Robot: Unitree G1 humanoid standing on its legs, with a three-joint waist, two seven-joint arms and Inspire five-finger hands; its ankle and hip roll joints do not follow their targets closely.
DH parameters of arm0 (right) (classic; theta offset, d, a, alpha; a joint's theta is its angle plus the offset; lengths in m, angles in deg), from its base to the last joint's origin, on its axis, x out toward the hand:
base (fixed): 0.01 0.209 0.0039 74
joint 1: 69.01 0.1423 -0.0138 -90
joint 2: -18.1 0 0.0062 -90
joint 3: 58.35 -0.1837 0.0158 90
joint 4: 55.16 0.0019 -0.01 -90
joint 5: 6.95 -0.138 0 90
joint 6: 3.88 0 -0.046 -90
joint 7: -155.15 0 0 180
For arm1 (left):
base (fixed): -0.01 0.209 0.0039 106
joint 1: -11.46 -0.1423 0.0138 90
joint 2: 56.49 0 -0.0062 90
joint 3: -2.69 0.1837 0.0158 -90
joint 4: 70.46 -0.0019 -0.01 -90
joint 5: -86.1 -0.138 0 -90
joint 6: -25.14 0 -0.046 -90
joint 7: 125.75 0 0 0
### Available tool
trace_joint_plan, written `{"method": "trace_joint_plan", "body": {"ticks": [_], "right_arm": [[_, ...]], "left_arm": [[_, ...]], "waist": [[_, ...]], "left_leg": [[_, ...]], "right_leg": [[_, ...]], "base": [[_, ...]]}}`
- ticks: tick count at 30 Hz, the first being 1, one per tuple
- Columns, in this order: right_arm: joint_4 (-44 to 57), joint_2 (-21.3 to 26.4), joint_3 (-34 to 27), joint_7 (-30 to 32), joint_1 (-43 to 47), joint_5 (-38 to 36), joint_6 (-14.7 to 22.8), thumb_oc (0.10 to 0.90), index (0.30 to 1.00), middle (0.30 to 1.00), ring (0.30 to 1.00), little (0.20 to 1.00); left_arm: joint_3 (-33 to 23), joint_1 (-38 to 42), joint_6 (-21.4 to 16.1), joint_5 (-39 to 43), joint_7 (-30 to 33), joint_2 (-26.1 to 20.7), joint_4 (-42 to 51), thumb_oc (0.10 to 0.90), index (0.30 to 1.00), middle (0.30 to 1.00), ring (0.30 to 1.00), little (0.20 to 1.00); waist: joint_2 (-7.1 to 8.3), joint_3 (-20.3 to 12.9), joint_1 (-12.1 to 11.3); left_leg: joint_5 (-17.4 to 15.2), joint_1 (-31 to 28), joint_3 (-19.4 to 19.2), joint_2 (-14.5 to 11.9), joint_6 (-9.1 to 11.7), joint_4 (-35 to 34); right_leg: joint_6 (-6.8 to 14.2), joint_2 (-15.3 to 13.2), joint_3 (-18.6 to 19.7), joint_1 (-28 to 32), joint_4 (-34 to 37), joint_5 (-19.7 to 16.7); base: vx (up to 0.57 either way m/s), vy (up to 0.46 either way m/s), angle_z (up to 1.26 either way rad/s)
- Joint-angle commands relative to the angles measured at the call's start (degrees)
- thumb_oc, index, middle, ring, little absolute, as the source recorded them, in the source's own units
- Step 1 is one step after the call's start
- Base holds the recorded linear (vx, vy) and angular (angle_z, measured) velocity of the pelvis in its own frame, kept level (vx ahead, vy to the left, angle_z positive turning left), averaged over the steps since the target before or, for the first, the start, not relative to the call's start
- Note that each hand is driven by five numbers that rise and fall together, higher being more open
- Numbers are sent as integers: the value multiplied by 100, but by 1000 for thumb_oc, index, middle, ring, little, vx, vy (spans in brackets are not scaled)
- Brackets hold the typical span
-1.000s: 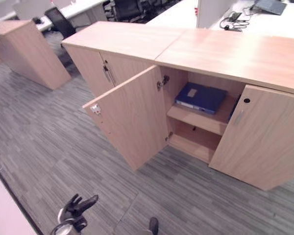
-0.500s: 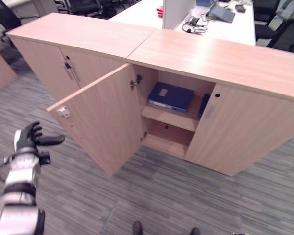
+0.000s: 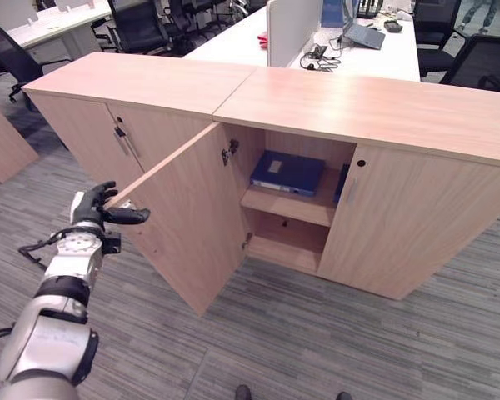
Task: Put the empty folder in the office cabinet
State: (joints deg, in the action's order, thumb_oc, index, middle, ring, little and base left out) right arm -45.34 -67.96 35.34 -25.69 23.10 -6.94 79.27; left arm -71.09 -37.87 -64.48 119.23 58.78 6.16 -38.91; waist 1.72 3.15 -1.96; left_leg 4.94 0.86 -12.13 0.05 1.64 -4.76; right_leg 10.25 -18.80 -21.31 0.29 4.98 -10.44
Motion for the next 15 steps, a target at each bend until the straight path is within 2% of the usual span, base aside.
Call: {"method": "trace_joint_plan", "body": {"ticks": [1, 3, 4, 5, 9, 12, 15], "right_arm": [[-394, 563, 169, 84, 344, 132, -82, 800, 900, 900, 900, 900], [-352, 485, 172, 86, 279, 160, -86, 800, 900, 900, 900, 900], [-331, 412, 173, 97, 234, 191, -87, 800, 900, 900, 900, 900], [-303, 304, 162, 86, 179, 267, -80, 800, 900, 900, 900, 900], [-234, 139, 146, 133, 161, 376, -62, 800, 900, 900, 900, 900], [-229, -1, 283, 125, 151, 637, -27, 800, 900, 900, 900, 900], [-165, -58, 450, 92, 167, 772, 7, 800, 900, 900, 900, 900]], "left_arm": [[38, 1130, -583, 333, -584, 690, 846, 800, 900, 900, 900, 900], [72, 522, -617, 387, -664, 1003, 1682, 800, 900, 900, 900, 900], [85, -95, -615, 446, -717, 1358, 2277, 800, 900, 900, 900, 900], [172, -1058, -581, 235, -858, 1861, 2949, 800, 900, 900, 900, 900], [224, -2264, -539, 317, -1053, 2384, 4004, 800, 900, 900, 900, 900], [995, -2787, -415, 245, -1762, 2154, 5548, 800, 900, 900, 900, 900], [1572, -2495, -370, 238, -2193, 1722, 6390, 800, 900, 900, 900, 900]], "waist": [[-413, -74, 281], [-361, -63, 258], [-314, -41, 228], [-260, -23, 191], [-198, 9, 111], [-161, 68, 60], [-136, 51, 84]], "left_leg": [[-1073, -335, 219, -101, -14, -24], [-1071, -335, 226, -96, -26, -24], [-1069, -339, 234, -96, -35, -24], [-1068, -339, 242, -94, -50, -24], [-1049, -320, 293, -86, -68, -24], [-1037, -313, 334, -127, -46, -24], [-1011, -291, 320, -149, -33, -24]], "right_leg": [[475, -123, -333, 253, 2, 200], [475, -139, -362, 254, 2, 217], [475, -153, -370, 254, 2, 234], [475, -171, -379, 264, 2, 269], [435, -174, -370, 249, 2, 297], [402, -112, -298, 228, 2, 348], [384, -91, -251, 198, 2, 369]], "base": [[-20, -44, 7], [-32, -48, 4], [-45, -54, 3], [-41, -51, -3], [-19, -23, -4], [-47, -60, -19], [-24, -64, -16]]}}
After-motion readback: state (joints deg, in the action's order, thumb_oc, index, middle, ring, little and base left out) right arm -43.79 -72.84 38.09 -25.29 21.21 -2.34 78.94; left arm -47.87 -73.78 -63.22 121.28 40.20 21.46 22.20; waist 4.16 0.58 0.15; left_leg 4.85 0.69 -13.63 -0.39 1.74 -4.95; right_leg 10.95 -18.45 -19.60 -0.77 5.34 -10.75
